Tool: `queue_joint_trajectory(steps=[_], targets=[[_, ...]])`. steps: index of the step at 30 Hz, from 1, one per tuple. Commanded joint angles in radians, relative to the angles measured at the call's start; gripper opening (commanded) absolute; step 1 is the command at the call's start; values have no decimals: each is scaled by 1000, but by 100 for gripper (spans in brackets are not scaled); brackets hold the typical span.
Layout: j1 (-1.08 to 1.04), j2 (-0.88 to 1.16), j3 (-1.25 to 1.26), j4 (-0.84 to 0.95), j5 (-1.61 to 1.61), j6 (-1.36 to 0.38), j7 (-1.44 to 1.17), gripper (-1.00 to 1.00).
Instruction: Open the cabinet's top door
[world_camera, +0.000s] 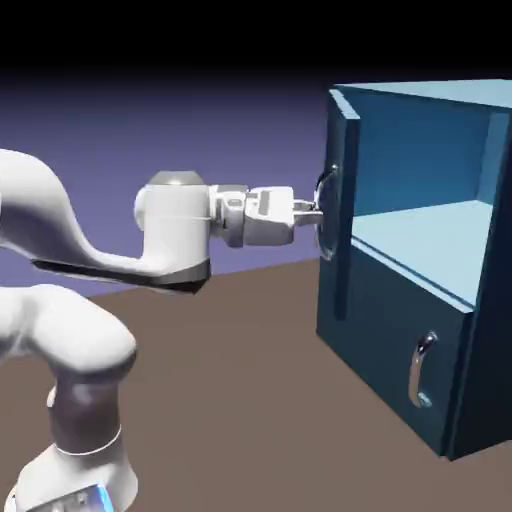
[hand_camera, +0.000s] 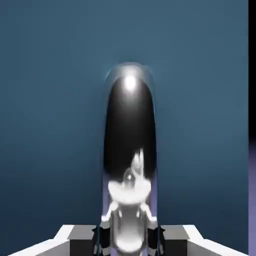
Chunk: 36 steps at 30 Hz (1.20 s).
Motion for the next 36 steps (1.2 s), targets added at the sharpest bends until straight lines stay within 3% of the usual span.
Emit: queue_joint_trajectory(steps=[1, 10, 18, 26, 36], targets=[[0, -15, 34, -14, 46, -25, -12, -100], [55, -84, 351, -70, 436, -267, -77, -100], [111, -3, 641, -9, 758, -508, -64, -100], [60, 200, 931, 175, 1037, -773, 0, -100], [-201, 493, 1292, 525, 1246, -1113, 110, -100]])
